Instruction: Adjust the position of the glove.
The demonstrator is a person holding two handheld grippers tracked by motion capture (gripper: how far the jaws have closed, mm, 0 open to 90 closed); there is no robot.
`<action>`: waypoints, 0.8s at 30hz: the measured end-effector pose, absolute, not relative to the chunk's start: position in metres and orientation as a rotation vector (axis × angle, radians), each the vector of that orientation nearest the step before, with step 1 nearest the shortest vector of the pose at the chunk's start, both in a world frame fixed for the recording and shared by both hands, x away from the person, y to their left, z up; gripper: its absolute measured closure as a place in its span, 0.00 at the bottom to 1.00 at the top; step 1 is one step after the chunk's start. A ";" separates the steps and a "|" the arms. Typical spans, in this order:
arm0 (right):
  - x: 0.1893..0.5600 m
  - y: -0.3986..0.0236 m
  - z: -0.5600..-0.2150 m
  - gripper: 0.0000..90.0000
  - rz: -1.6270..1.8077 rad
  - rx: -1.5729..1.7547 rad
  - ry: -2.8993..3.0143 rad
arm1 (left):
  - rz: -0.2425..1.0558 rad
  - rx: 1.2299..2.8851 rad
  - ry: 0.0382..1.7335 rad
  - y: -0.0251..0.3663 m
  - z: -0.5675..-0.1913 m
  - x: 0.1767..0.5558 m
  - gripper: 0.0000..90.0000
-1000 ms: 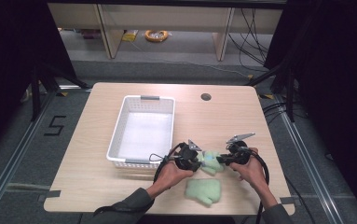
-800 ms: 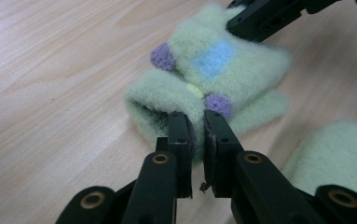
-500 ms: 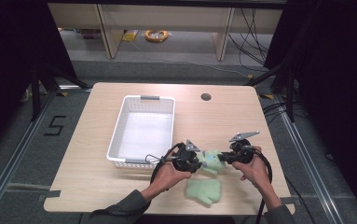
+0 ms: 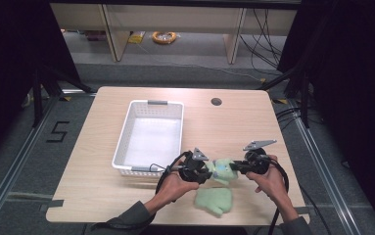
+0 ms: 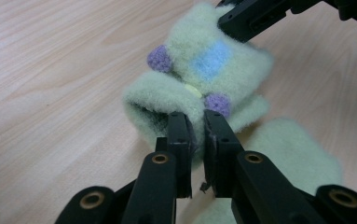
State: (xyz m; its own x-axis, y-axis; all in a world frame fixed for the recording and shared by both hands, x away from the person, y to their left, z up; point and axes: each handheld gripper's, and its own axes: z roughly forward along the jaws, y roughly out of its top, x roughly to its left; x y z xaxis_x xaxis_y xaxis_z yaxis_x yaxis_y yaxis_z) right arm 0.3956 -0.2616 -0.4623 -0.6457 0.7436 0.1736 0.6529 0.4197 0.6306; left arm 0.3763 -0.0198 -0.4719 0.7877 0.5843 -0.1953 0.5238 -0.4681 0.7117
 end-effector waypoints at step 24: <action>0.375 -0.253 -0.449 0.92 1.130 1.191 2.515 | 0.066 2.157 0.740 -0.002 -0.457 0.351 0.90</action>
